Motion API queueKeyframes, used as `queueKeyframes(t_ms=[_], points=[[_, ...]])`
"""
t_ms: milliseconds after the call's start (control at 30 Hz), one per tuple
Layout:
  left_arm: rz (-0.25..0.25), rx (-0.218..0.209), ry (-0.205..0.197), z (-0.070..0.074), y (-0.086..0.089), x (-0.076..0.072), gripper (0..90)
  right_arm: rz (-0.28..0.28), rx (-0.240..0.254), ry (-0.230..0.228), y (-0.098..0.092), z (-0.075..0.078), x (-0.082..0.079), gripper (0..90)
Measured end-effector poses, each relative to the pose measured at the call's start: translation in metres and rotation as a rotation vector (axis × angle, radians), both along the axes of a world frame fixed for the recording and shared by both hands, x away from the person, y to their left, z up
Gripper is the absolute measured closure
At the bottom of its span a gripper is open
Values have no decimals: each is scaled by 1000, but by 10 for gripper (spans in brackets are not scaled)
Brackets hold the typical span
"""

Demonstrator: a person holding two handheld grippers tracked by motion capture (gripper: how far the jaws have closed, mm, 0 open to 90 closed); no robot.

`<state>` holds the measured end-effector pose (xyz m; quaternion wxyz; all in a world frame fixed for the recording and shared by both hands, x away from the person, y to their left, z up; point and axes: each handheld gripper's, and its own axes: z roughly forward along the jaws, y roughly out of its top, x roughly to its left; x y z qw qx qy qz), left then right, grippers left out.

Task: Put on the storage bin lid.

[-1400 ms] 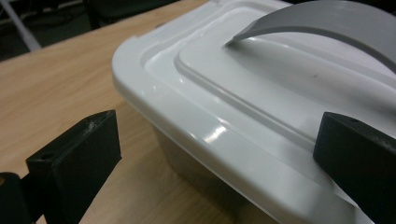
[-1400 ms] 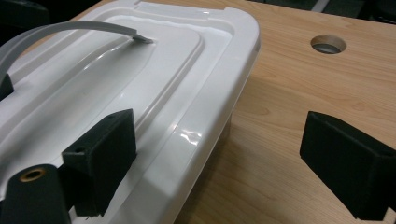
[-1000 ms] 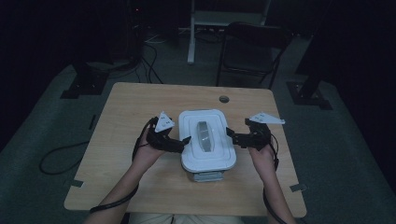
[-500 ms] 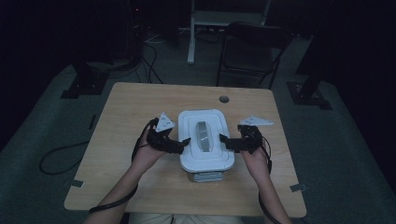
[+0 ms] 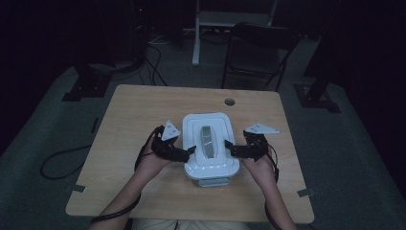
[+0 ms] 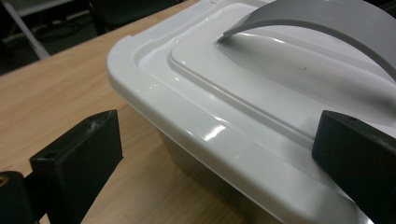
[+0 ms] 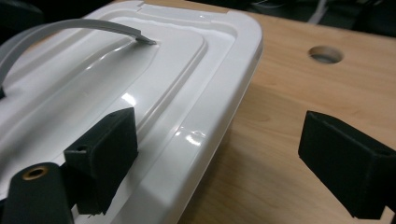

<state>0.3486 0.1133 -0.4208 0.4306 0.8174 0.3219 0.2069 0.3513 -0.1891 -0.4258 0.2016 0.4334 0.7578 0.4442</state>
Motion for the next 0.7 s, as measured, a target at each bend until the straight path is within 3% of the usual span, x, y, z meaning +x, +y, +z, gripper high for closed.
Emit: queueKeyframes(t_ms=[200, 300, 400, 533, 700], points=[[-2, 31, 6, 4, -2, 1, 23, -15, -39, -4, 3, 4, -1, 118], [-2, 24, 13, 4, -2, 1, 24, -18, -53, -10, 4, 5, -2, 118], [-7, 15, 23, 4, -1, 2, 23, -17, -29, 4, 3, 4, -1, 117], [-20, 19, 28, 6, -1, 4, 23, -11, -50, 28, 4, 8, 1, 117], [-31, 7, 35, 6, 1, 5, 23, 25, -12, 53, 0, 11, 2, 109]])
